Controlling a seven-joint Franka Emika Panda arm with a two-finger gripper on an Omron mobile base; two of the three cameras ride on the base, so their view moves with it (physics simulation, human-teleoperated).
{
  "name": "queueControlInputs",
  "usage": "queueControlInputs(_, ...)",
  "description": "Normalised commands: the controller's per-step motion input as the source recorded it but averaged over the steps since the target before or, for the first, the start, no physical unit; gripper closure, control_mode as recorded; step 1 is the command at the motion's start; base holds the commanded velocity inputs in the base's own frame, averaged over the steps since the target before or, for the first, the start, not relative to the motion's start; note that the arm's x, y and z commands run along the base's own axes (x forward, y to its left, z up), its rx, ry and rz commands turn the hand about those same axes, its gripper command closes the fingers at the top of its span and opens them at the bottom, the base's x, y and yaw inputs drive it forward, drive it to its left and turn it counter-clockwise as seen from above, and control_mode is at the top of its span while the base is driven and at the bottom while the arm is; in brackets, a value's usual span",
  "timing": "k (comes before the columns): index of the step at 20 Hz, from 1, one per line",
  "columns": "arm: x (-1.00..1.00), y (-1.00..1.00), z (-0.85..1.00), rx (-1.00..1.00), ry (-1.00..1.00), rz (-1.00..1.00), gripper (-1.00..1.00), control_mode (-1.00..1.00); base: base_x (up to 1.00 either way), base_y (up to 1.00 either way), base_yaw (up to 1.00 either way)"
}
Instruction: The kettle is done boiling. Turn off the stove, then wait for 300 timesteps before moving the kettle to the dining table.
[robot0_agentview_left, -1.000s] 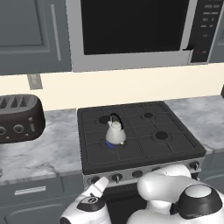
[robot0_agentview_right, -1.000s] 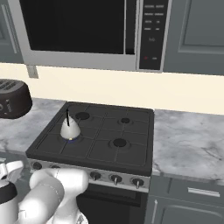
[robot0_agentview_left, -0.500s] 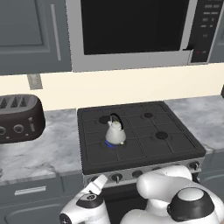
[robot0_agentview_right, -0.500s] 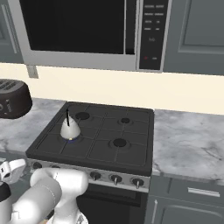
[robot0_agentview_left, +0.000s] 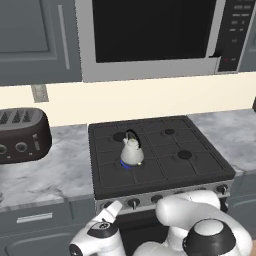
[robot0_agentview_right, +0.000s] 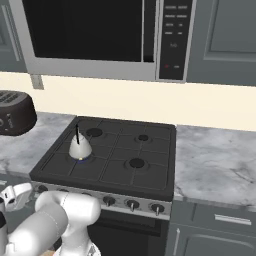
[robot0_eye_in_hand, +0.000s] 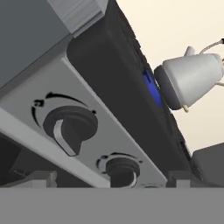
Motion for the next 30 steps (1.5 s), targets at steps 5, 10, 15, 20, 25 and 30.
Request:
queueControlInputs(5, 0.1, 0.02, -0.12, 0.0, 0.0, 0.0, -1.0, -1.0, 0.0, 0.0, 0.0)
queueControlInputs(10, 0.12, 0.05, -0.11, 0.0, 0.0, 0.0, -1.0, -1.0, 0.0, 0.0, 0.0)
queueControlInputs(15, 0.12, 0.09, -0.1, 0.0, 0.0, 0.0, -1.0, -1.0, 0.0, 0.0, 0.0)
queueControlInputs(20, 0.11, 0.09, -0.14, 0.0, 0.0, 0.0, -1.0, -1.0, 0.0, 0.0, 0.0)
queueControlInputs(25, 0.12, 0.08, -0.15, 0.0, 0.0, 0.0, -1.0, -1.0, 0.0, 0.0, 0.0)
queueControlInputs(30, 0.13, 0.04, -0.13, 0.0, -0.01, 0.0, -1.0, -1.0, 0.0, 0.0, 0.0)
